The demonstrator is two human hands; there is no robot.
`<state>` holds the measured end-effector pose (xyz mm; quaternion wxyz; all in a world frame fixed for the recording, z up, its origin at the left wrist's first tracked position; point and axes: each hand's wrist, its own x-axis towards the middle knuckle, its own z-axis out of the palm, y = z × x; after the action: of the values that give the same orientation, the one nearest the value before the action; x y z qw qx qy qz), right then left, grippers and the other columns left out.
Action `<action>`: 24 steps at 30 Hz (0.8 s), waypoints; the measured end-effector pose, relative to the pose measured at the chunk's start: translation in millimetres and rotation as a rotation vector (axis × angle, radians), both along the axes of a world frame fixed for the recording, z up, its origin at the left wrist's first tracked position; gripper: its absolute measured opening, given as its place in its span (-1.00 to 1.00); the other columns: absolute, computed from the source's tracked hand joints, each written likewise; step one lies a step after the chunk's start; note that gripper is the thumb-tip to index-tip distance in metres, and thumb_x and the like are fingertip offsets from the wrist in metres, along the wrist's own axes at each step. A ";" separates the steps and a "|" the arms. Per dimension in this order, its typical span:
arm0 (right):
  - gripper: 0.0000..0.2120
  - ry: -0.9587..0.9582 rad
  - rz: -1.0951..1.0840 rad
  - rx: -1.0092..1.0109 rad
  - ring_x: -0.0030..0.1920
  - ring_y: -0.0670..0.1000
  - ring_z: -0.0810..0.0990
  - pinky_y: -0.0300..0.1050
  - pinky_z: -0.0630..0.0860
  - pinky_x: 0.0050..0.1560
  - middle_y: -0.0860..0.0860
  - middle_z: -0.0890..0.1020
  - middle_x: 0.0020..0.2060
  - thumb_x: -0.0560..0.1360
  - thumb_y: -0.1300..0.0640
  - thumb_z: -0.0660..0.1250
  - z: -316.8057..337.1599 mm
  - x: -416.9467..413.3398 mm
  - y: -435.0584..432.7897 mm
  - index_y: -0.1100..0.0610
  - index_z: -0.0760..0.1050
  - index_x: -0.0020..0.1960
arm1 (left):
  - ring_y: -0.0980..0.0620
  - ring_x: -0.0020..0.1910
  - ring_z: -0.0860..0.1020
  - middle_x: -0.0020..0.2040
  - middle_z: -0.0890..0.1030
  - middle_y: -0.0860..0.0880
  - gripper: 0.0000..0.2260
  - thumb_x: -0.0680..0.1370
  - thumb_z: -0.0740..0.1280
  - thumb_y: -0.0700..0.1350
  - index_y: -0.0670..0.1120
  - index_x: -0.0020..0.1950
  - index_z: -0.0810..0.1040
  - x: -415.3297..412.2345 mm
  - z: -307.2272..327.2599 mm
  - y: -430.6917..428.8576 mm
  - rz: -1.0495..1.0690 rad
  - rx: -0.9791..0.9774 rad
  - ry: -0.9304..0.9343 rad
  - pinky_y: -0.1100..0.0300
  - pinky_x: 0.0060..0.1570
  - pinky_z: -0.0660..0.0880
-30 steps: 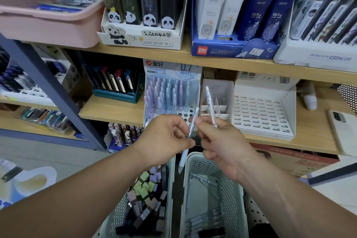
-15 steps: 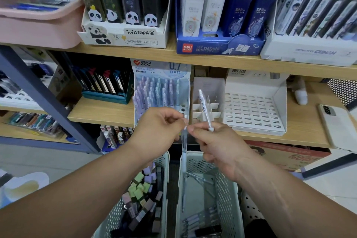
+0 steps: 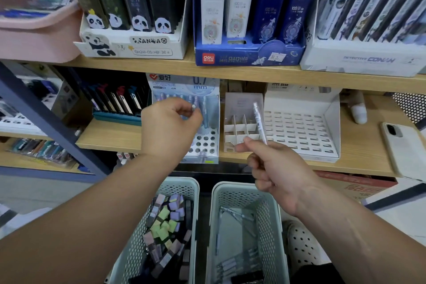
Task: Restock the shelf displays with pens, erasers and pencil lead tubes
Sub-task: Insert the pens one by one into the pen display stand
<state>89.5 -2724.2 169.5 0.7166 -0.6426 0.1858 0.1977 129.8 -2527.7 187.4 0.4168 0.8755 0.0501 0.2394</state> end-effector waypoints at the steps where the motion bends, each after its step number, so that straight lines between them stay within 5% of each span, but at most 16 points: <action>1: -0.73 0.000 0.002 0.005 -0.50 -0.10 0.20 -0.23 0.11 -0.50 -0.04 0.42 -0.42 0.55 -0.06 0.41 1.0 -0.1 0.7 0.14 0.69 0.03 | 0.30 -0.30 0.55 -0.34 0.57 0.22 -0.91 0.47 0.48 -0.14 -0.09 -0.23 0.70 1.1 -0.7 -0.6 -0.002 0.005 0.011 0.54 -0.22 0.38; 13: -0.73 -0.007 0.000 0.031 -0.48 -0.09 0.18 -0.21 0.07 -0.44 -0.04 0.41 -0.42 0.56 -0.05 0.40 7.3 -1.6 -9.4 0.15 0.68 0.03 | 0.22 -0.40 0.54 -0.44 0.57 0.16 -0.81 0.45 0.47 -0.15 -0.03 -0.37 0.60 6.2 5.8 -3.0 0.033 0.033 0.086 0.51 -0.34 0.33; 24: -0.72 0.006 0.014 0.010 -0.47 -0.09 0.19 -0.24 0.12 -0.48 -0.03 0.42 -0.41 0.55 -0.06 0.42 6.7 -2.9 -10.4 0.14 0.69 0.04 | -0.02 -0.32 0.60 -0.40 0.62 0.04 -0.82 0.46 0.45 -0.09 -0.08 -0.34 0.62 9.9 -5.9 -5.8 -0.020 0.186 0.160 0.08 -0.19 0.58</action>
<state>86.6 -2734.6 176.2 0.7179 -0.6397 0.1821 0.2056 139.7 -2533.5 181.5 0.3308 0.9271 0.0522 0.1685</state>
